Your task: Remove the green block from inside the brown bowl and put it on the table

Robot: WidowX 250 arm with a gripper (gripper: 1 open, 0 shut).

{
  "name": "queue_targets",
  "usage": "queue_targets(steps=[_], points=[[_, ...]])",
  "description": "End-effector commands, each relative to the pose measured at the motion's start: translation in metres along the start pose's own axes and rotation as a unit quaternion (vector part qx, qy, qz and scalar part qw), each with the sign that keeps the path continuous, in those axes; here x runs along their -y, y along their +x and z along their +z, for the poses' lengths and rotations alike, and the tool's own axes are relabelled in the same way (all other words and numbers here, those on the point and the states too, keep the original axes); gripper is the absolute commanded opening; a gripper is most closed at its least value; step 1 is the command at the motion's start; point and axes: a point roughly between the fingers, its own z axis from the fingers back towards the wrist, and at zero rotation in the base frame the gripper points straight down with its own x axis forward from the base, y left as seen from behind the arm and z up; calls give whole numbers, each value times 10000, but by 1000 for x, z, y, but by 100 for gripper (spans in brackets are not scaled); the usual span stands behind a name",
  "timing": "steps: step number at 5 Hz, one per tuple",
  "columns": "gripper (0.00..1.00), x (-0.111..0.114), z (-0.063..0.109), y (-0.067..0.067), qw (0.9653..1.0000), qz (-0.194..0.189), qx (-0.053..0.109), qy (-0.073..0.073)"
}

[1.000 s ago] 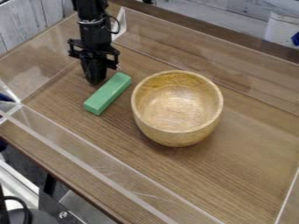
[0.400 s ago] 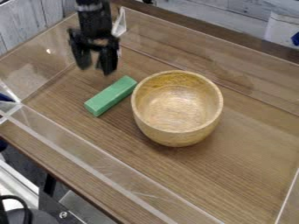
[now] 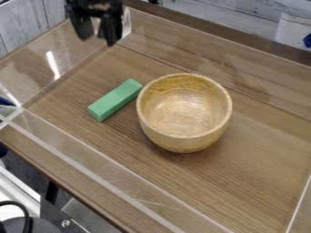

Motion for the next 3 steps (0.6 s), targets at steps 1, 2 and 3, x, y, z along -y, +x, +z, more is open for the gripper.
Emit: queue_targets(steps=[1,2,3], points=[[100,-14,16,3,9991,167,313,223],[100,-21,7,4,9992,226,212,247],[100,-35,-2,4,9986,429,121,288]])
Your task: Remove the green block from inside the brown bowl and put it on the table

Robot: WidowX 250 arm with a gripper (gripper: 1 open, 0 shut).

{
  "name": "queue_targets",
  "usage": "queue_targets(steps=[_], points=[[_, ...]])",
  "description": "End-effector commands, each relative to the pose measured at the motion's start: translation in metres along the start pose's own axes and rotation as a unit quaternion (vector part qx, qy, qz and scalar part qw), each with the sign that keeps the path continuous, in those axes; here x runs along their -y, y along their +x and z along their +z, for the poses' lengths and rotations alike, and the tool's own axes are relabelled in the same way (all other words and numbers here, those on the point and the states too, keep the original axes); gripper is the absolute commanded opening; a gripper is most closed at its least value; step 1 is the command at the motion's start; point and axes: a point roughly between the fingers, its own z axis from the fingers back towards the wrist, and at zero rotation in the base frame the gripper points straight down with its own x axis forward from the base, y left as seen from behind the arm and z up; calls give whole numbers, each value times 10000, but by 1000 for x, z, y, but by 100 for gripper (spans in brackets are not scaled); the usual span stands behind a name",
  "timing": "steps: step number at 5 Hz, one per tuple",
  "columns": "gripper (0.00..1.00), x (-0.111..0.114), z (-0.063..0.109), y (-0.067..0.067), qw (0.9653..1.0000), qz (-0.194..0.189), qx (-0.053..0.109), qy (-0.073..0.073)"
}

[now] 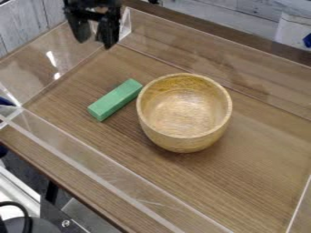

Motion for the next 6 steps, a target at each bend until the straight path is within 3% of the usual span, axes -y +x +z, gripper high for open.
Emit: queue_targets(steps=[1,2,4,6], points=[[100,-15,11,10,9994,151,256,196],[0,-22,-6,14,9995,198,104,224],[0,-18,-41,16,9993,78,-224,275],[0,-12,-56,18,9989,-40,-353,292]])
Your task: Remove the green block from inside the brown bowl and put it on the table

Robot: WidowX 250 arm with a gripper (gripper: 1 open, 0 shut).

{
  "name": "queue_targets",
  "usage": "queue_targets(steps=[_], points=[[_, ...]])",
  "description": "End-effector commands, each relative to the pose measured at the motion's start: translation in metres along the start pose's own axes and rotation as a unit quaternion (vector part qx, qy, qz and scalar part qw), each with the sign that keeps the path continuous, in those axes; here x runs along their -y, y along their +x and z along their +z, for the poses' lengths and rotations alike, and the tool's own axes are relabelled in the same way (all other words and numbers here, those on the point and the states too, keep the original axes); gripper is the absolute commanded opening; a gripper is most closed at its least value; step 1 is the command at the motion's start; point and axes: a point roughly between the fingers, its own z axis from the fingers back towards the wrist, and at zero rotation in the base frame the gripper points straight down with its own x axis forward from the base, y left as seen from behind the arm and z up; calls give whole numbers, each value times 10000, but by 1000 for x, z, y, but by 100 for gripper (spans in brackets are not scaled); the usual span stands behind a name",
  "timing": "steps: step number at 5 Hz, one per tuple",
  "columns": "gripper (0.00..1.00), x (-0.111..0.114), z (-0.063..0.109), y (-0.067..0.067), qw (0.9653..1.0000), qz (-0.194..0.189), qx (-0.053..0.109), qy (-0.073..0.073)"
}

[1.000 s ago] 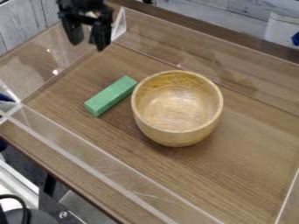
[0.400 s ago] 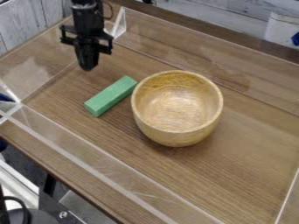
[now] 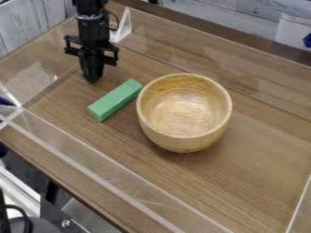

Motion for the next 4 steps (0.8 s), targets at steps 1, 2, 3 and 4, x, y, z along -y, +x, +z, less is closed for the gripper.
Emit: queue_targets(steps=[1,2,3,4], points=[[0,-2,14,8,9996,-29,252,137],[0,0,13,10,9996,-58,244,136],[0,1,12,11,9996,-85,238,134],[0,3,11,13,9996,-114,232,132]])
